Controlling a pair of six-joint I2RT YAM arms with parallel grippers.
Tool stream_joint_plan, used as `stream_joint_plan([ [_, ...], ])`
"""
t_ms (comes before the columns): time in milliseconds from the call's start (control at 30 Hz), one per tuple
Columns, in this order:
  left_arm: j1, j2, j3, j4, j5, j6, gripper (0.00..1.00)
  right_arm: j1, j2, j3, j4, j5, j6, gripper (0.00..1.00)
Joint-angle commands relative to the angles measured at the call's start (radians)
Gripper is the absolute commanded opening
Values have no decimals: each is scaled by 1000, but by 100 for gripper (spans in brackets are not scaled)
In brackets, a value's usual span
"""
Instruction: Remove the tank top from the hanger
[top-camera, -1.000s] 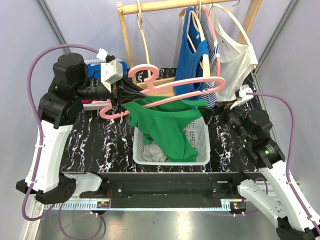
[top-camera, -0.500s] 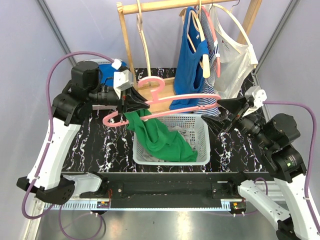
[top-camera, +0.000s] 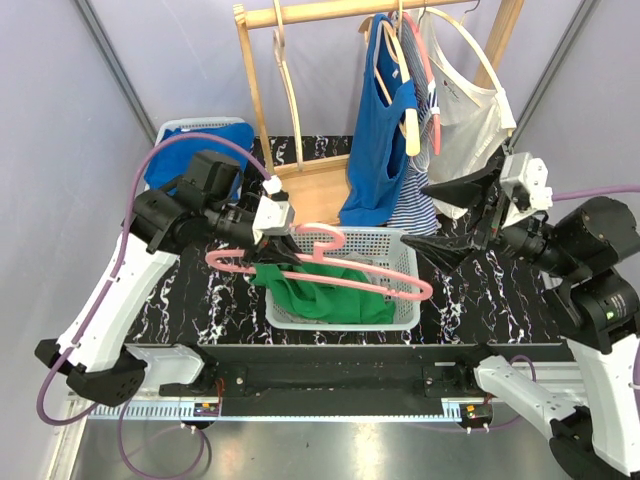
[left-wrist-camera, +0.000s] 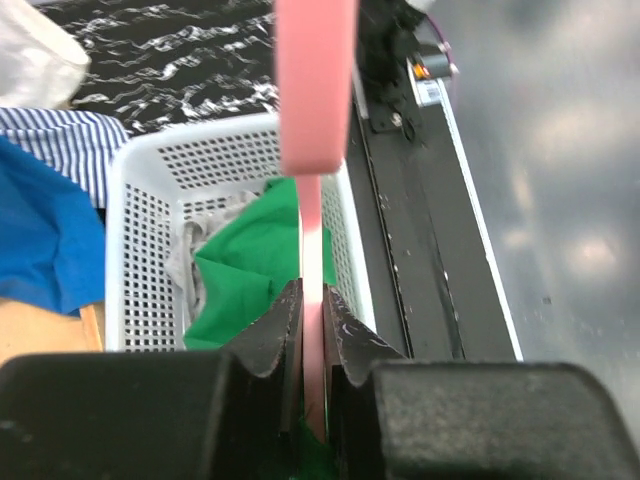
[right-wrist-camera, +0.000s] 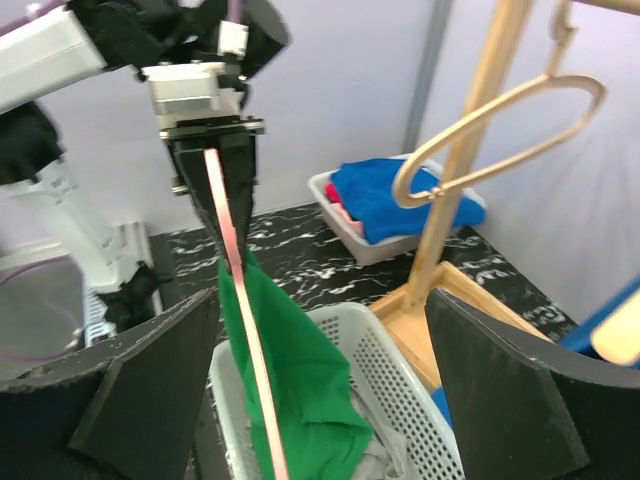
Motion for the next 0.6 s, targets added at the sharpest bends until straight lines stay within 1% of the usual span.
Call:
stream_joint_plan([
  [0, -15, 19, 96, -124, -21, 174, 13, -4, 74, 17, -92, -192, -10, 91],
  [67, -15, 43, 141, -161, -34, 196, 13, -6, 88, 0, -116, -225, -10, 88],
  [133, -17, 66, 178, -186, -46, 221, 13, -4, 107, -14, -124, -242, -7, 82],
  [167, -17, 76, 190, -187, -47, 225, 12, -4, 113, -16, -127, -249, 0, 81],
  [267, -17, 114, 248, -193, -55, 230, 12, -4, 146, -22, -142, -268, 3, 82],
  [433, -27, 178, 346, -209, -54, 222, 12, 22, 205, -6, -187, -235, -48, 82],
  [567, -40, 223, 411, -218, -54, 222, 12, 74, 235, 15, -225, -206, -97, 83],
])
